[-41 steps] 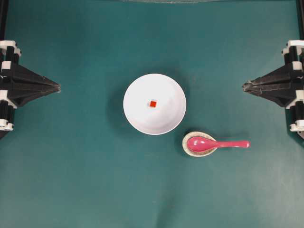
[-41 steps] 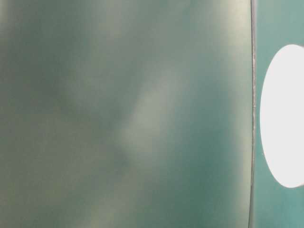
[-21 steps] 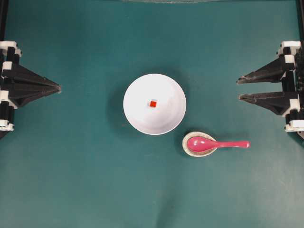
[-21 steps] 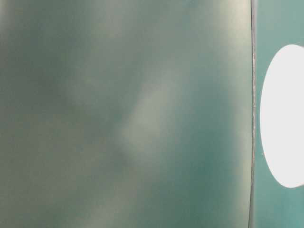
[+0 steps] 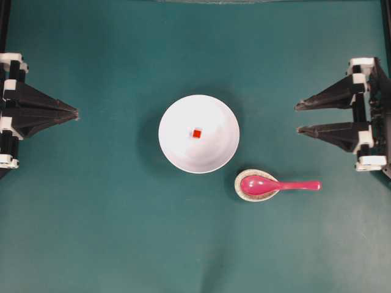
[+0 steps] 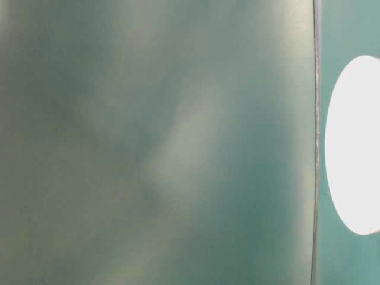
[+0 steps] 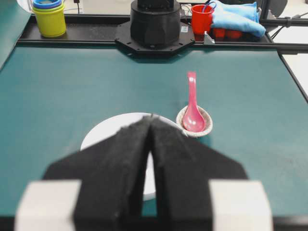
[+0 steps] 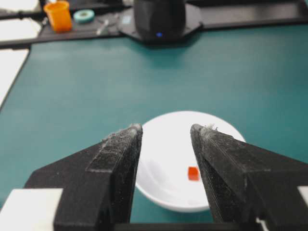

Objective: Grip the spoon and scoop the red block from the bowl with right arm.
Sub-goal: 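Move the right gripper toward the pink spoon handle on the spoon rest, then close the right gripper on the pink spoon handle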

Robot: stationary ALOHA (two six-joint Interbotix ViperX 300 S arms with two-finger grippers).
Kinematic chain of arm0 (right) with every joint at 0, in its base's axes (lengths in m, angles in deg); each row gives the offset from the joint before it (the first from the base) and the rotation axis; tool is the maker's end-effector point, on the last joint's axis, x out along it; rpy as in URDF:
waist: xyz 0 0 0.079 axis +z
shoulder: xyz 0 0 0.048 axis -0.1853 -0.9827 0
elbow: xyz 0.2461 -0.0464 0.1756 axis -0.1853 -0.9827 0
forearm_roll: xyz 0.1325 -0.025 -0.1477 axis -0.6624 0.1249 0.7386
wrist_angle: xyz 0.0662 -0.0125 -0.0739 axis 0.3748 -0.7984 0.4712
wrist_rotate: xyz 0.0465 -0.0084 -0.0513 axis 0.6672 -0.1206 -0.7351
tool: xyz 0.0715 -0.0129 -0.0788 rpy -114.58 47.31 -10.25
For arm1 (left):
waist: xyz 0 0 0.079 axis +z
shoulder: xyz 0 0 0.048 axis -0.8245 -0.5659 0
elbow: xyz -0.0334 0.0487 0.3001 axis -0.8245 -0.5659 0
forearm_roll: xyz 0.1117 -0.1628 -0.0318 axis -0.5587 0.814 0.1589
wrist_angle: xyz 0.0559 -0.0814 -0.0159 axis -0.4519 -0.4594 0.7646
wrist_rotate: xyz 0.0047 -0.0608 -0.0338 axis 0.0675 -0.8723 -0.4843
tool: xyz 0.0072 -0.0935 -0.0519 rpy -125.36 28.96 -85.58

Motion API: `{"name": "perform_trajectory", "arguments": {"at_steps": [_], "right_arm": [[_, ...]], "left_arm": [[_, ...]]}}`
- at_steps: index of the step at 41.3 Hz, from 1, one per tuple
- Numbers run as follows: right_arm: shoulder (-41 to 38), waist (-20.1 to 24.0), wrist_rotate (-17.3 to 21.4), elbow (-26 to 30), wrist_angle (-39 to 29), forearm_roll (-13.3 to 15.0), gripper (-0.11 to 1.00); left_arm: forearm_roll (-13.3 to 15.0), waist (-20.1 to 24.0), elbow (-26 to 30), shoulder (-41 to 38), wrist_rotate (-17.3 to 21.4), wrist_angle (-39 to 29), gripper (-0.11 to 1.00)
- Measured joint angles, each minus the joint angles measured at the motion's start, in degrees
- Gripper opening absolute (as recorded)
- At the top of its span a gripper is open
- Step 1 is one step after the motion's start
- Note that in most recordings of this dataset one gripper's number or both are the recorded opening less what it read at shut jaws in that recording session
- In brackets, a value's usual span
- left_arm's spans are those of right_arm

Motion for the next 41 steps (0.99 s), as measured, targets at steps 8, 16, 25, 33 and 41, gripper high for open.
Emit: {"name": "perform_trajectory", "arguments": {"at_steps": [8,16,25,33,41], "right_arm": [[-4.13,0.0,0.18,-1.05,2.37,-0.09,0.52],[-7.82,0.0,0.26,-4.13,7.73,-1.76,0.52],[-9.49,2.11,0.44,-8.61,15.29,-4.92,0.52],[-10.46,5.45,0.44,-10.9,17.49,-7.21,0.52],[-12.13,9.14,0.44,-12.83,19.51,-10.11,0.52]], "left_arm": [[-0.09,0.0,0.0,0.0,0.26,0.0,0.0],[-0.26,0.0,0.0,0.0,0.26,0.09,0.0],[-0.26,0.0,0.0,0.0,0.35,0.09,0.0],[-0.26,0.0,0.0,0.09,0.35,0.0,0.0],[-0.26,0.0,0.0,0.09,0.44,0.09,0.0]]}}
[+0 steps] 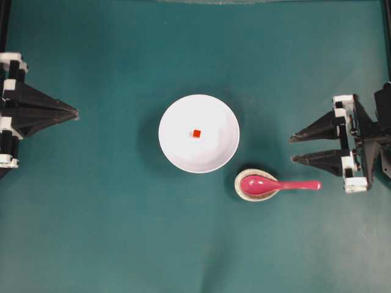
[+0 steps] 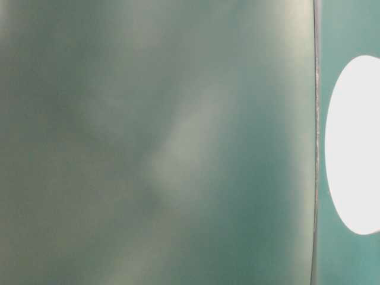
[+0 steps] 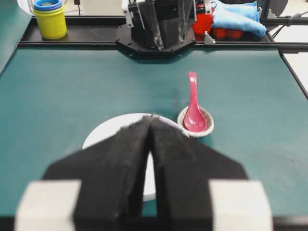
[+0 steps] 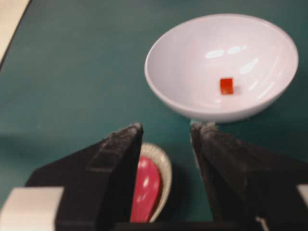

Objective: Grip the spoon and scoop the red block from the bowl with right arm.
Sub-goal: 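Close the right gripper on the pink spoon handle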

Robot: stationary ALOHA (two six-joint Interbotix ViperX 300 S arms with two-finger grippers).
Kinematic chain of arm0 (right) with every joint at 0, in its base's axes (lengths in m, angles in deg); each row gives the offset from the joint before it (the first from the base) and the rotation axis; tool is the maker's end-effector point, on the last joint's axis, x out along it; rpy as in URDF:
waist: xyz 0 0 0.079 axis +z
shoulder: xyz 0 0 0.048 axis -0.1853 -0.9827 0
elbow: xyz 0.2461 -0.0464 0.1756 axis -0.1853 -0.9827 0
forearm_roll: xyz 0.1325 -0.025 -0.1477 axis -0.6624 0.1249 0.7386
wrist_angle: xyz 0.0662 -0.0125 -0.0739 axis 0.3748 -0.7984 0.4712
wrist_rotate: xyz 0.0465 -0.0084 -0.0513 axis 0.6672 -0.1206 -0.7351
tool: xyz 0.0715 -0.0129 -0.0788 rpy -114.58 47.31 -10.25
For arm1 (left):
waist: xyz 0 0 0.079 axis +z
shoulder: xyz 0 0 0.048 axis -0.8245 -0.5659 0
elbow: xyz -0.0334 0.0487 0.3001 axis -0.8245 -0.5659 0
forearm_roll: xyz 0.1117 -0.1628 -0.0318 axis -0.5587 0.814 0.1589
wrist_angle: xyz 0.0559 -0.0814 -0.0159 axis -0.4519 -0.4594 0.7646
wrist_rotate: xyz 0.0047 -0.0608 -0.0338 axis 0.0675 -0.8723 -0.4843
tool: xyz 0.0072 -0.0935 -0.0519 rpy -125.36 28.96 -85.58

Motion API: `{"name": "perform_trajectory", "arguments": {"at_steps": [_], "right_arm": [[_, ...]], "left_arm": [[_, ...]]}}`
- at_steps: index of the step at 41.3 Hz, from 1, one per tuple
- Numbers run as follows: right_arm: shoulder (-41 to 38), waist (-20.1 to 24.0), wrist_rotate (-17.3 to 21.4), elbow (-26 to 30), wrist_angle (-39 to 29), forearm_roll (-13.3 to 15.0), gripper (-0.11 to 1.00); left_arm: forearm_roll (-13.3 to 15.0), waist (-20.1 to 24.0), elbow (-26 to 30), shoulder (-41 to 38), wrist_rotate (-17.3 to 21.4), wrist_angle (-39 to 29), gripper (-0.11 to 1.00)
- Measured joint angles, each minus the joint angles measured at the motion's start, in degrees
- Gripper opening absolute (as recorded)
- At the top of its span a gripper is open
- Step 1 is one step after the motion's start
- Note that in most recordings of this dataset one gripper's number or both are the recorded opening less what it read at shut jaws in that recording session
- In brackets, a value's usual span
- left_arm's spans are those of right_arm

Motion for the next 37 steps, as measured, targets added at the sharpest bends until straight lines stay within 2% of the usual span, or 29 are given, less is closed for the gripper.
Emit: {"name": "perform_trajectory", "arguments": {"at_steps": [3,12,28,37], "right_arm": [[-1.05,1.41,0.0,-0.62,1.23,-1.14,0.52],[-6.94,7.03,0.0,-2.2,8.17,-6.94,0.52],[-22.94,18.46,0.0,-2.11,22.94,-17.4,0.52],[-29.88,22.68,0.0,-1.49,27.33,-22.68,0.52]], "left_arm": [[0.0,0.0,0.0,0.09,0.0,-0.09,0.0],[-0.35,0.0,0.0,0.0,0.09,-0.09,0.0],[-0.35,0.18,0.0,-0.09,0.09,-0.09,0.0],[-0.35,0.18,0.0,-0.09,0.09,-0.09,0.0]]}}
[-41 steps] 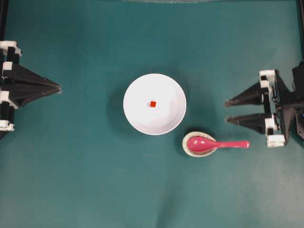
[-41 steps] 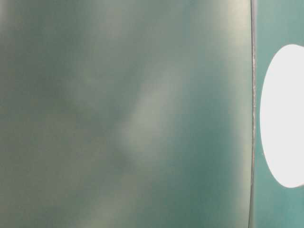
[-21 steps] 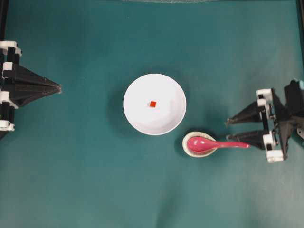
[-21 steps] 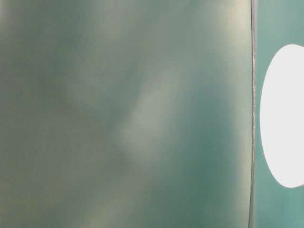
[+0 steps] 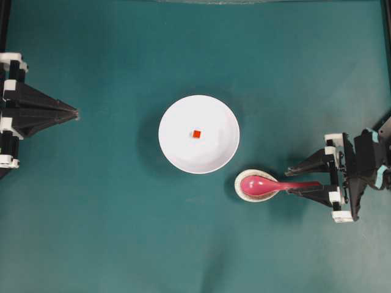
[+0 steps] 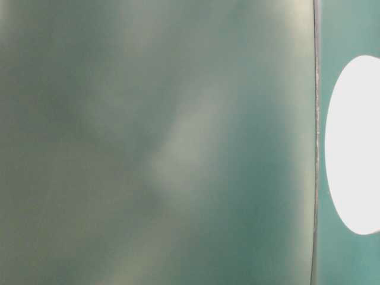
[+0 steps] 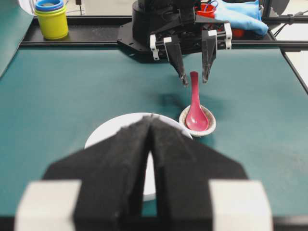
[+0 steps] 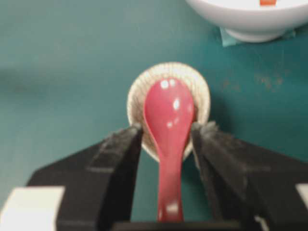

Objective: Grip the spoon and scoop the red block from the bowl with right arm.
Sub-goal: 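Close the right gripper on the pink spoon handle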

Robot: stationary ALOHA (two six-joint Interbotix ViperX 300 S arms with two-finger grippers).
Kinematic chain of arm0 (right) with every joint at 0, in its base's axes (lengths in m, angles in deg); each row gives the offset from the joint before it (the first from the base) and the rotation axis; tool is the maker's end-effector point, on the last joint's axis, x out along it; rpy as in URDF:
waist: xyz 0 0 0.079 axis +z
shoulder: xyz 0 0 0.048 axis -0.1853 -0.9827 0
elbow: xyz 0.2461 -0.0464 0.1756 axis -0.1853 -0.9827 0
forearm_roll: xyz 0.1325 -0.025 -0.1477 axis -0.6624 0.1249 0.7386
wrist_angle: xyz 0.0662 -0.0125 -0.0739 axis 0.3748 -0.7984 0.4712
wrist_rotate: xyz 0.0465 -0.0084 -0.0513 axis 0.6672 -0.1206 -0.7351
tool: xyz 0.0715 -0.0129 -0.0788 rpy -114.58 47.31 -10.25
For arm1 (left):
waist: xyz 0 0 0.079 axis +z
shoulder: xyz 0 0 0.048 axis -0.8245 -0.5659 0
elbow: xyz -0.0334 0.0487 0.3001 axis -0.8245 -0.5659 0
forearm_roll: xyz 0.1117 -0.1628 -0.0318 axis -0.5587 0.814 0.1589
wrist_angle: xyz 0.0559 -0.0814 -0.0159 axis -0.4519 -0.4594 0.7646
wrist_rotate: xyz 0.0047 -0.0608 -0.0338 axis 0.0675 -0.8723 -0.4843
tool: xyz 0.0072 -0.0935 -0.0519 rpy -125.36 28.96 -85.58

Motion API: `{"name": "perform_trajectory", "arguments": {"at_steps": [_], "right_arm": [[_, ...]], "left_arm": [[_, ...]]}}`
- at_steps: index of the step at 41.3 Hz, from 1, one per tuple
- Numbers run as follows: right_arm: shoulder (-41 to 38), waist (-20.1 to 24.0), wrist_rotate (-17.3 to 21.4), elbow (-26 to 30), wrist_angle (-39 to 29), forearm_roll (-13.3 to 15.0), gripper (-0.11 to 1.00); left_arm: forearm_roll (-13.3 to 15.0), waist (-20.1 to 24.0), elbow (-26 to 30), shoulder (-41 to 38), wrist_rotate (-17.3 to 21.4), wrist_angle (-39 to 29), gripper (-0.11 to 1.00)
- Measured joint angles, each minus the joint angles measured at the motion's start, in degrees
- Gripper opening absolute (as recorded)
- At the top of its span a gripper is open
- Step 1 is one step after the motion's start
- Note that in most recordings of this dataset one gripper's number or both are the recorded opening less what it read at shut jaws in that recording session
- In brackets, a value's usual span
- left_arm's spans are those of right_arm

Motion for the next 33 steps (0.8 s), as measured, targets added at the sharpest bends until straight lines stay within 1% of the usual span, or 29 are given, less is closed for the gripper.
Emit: {"name": "perform_trajectory", "arguments": {"at_steps": [3,6,22,33], "right_arm": [[-1.67,0.88,0.0,0.26,0.44,-1.05,0.52],[-2.99,1.32,0.09,0.44,0.62,-1.49,0.52],[-4.92,1.76,0.0,0.7,0.18,-1.58,0.52],[-4.92,1.76,0.0,0.79,-2.2,-1.58,0.52]], "left_arm": [[0.0,0.0,0.09,0.0,-0.09,0.0,0.0],[0.0,0.0,0.0,0.0,-0.09,0.0,0.0],[0.0,0.0,0.0,0.0,0.0,0.0,0.0],[0.0,0.09,0.0,0.0,-0.09,0.0,0.0]]}}
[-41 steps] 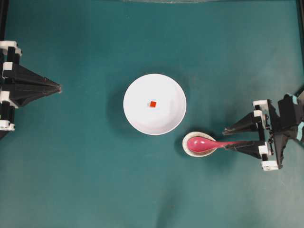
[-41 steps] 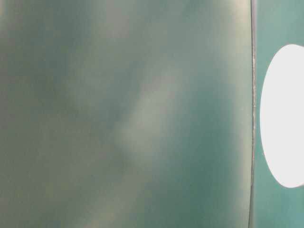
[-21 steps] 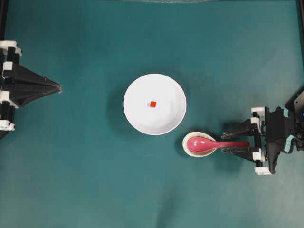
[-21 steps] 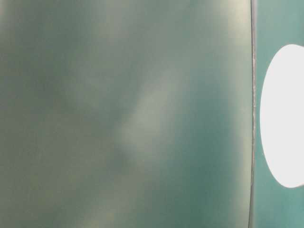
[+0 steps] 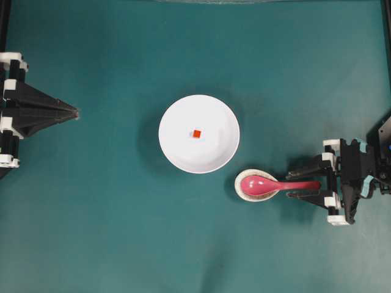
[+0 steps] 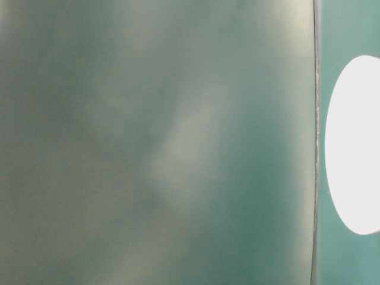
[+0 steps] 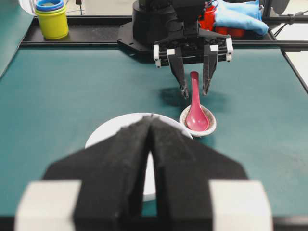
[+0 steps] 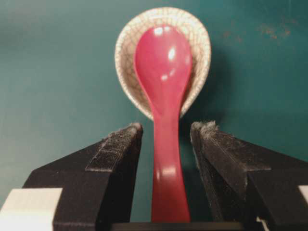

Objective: Grip the spoon and scoop the red block from the bowl with right arm.
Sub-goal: 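Close the right gripper on the pink spoon handle, then lift the pink spoon and swing it over the white bowl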

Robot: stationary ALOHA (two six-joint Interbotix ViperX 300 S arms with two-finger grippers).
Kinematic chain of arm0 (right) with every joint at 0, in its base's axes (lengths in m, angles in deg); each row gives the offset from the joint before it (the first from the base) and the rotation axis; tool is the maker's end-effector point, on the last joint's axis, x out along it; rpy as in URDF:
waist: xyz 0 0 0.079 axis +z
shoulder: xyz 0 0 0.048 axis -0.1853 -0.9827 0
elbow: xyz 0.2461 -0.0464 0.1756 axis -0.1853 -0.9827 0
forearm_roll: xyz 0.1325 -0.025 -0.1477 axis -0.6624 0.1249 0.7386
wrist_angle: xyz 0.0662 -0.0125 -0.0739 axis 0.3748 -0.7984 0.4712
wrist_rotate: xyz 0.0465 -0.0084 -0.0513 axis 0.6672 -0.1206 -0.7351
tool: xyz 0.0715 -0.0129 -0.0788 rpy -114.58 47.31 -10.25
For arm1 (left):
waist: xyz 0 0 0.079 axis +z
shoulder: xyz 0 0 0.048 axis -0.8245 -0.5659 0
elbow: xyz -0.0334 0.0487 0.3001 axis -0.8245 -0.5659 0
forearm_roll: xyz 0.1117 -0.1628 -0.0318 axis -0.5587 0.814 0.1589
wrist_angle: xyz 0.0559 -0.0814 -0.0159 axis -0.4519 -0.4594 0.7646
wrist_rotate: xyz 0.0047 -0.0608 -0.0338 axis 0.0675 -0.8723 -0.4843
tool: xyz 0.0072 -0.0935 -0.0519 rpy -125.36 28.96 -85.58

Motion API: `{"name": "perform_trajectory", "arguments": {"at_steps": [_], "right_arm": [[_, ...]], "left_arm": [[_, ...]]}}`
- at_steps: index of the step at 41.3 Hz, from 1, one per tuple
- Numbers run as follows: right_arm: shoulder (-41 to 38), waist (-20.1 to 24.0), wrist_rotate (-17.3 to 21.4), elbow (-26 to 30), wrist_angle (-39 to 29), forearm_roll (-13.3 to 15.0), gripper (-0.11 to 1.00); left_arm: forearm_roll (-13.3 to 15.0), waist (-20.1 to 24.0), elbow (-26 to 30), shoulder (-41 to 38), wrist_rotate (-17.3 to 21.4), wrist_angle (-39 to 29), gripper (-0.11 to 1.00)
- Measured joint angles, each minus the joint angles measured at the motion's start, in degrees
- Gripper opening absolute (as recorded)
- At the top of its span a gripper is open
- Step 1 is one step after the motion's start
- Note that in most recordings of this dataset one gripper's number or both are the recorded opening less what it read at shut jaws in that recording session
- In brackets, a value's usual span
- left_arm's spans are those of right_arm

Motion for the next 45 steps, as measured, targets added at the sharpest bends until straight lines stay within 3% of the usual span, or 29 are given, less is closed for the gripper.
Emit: {"name": "perform_trajectory", "arguments": {"at_steps": [34,45], "right_arm": [[0.0,0.0,1.23,0.09,-0.35,-0.09,0.51],[0.0,0.0,1.41,0.26,-0.44,0.0,0.38]], "left_arm": [[0.0,-0.09,0.0,0.0,0.09,0.0,0.0],[0.0,-0.09,0.0,0.0,0.0,0.0,0.0]]}}
